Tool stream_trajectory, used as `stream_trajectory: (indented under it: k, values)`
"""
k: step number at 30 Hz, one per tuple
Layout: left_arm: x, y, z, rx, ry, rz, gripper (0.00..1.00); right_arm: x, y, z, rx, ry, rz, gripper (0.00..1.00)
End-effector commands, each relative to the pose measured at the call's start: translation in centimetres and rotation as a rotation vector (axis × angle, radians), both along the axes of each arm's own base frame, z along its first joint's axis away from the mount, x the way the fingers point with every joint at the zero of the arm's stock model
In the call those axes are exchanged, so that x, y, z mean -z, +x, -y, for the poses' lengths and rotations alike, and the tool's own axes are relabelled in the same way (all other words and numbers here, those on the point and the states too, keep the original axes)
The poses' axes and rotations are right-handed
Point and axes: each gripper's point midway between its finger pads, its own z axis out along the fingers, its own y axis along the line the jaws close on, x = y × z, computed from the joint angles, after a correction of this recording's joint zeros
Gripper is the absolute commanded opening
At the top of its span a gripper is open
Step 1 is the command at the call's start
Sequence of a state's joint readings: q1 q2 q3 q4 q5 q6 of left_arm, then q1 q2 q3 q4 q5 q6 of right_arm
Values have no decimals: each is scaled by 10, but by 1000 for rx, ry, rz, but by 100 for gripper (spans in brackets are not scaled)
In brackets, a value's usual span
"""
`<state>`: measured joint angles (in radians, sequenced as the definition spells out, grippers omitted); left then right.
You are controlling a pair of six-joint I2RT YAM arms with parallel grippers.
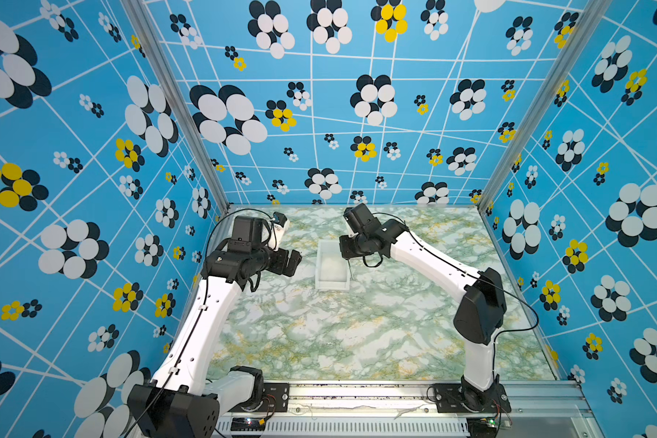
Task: Put the screwdriver in the bin
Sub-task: 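Lift the screwdriver with the right gripper and carry it over the white bin, then lower the screwdriver into the white bin with the right gripper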
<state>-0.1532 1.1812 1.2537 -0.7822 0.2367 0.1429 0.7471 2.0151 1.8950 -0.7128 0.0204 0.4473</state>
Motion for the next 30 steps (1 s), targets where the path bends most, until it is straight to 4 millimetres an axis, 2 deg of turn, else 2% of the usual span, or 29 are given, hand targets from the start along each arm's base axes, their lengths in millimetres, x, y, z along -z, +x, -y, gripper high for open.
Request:
stream_trajectory:
  k: [1, 12, 18, 30]
  values:
    - [-16, -2, 1, 9, -24, 41, 99, 7, 5, -10, -25, -14, -25, 9]
    - [-21, -8, 3, 21, -53, 51, 99, 46, 36, -33, 1, -41, -33, 9]
    - [-21, -10, 6, 32, -64, 51, 99, 69, 40, -39, 4, -53, -61, 9]
    - [-17, -9, 8, 38, -73, 44, 99, 100, 51, -48, 29, -49, -70, 10]
